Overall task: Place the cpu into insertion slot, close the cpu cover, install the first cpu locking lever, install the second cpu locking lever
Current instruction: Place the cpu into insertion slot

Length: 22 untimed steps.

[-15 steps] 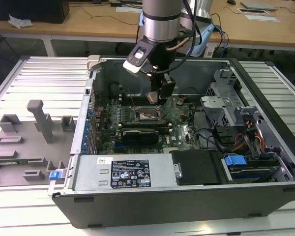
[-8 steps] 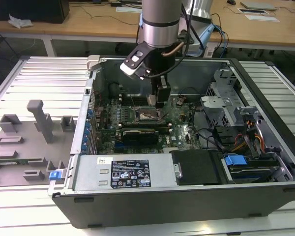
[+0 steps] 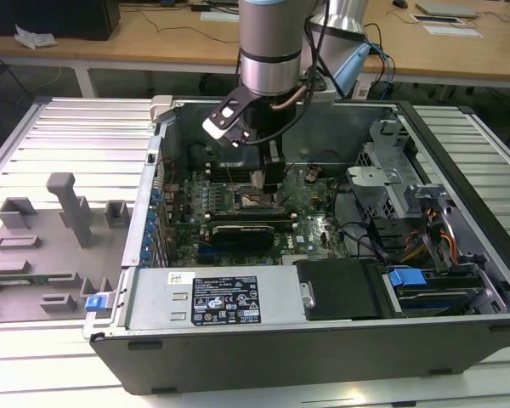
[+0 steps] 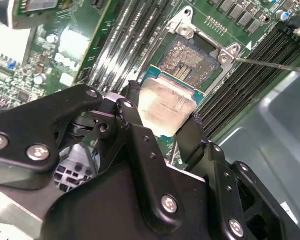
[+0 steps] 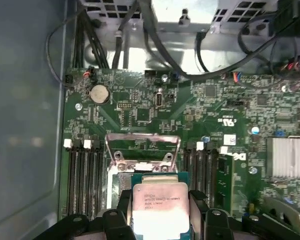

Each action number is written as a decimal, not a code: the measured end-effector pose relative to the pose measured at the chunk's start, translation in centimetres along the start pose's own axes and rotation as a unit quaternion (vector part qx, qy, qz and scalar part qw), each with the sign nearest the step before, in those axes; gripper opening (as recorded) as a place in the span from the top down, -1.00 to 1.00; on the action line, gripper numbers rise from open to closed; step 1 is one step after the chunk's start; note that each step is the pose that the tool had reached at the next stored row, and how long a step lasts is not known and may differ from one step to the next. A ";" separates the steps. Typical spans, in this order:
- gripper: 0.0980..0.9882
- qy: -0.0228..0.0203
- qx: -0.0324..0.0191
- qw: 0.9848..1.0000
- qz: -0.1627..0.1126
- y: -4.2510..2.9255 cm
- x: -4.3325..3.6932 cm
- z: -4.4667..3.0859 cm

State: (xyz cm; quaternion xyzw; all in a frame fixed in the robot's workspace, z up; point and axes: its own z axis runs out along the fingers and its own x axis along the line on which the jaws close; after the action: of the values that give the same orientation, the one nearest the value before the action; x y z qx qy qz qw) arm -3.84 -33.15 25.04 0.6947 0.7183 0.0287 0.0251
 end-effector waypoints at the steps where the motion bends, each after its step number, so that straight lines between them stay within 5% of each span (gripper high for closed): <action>1: 0.00 0.000 0.000 1.000 0.000 -0.29 0.12 0.40; 22: 0.00 -0.002 0.000 1.000 0.018 -1.47 1.08 3.98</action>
State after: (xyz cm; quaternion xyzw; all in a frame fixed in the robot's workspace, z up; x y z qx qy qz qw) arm -5.04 -32.09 20.96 0.7075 0.7057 0.0274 0.0264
